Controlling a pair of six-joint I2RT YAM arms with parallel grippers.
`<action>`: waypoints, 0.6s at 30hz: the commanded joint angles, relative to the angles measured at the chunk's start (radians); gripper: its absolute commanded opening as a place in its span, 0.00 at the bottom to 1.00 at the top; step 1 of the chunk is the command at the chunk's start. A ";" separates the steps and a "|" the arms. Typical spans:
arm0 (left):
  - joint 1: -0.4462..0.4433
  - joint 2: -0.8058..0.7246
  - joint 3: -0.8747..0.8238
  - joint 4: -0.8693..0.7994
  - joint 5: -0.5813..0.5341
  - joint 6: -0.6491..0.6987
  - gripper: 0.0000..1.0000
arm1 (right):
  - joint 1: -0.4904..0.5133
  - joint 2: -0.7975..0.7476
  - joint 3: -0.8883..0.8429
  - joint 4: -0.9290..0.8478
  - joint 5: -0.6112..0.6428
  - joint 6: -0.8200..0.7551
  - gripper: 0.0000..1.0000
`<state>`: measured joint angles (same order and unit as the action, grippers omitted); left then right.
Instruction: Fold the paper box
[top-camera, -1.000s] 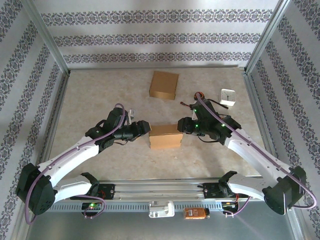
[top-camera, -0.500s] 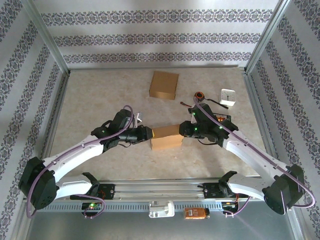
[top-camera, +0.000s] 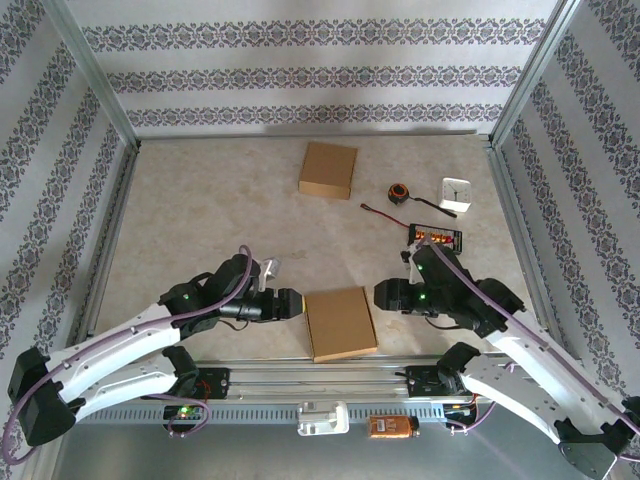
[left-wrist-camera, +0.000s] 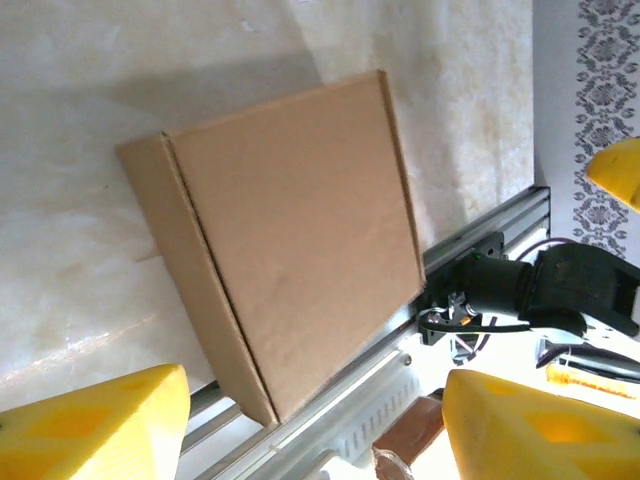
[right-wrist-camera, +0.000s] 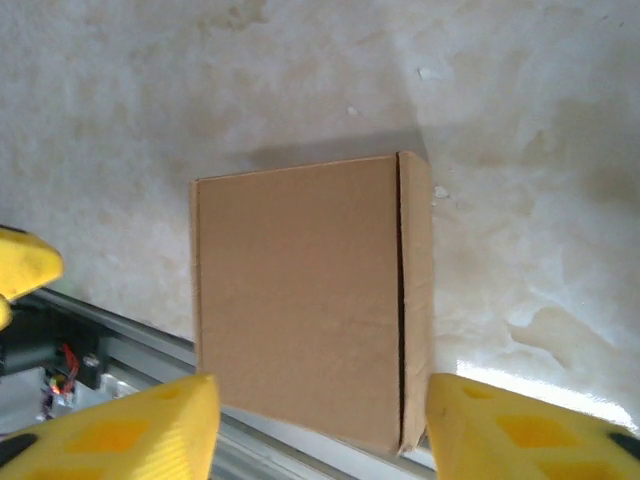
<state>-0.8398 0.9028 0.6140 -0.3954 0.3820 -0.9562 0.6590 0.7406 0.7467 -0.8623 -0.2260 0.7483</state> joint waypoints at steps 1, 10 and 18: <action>-0.013 0.040 -0.061 0.097 -0.019 -0.044 0.70 | 0.012 0.034 -0.107 0.108 -0.059 0.075 0.63; -0.052 0.289 -0.150 0.532 0.124 -0.170 0.72 | 0.066 0.137 -0.273 0.327 -0.093 0.123 0.60; -0.076 0.547 -0.160 0.831 0.206 -0.267 0.50 | 0.135 0.129 -0.365 0.537 -0.025 0.318 0.37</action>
<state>-0.8951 1.4117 0.4446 0.2512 0.5449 -1.1797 0.7639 0.8696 0.4049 -0.4728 -0.2520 0.9691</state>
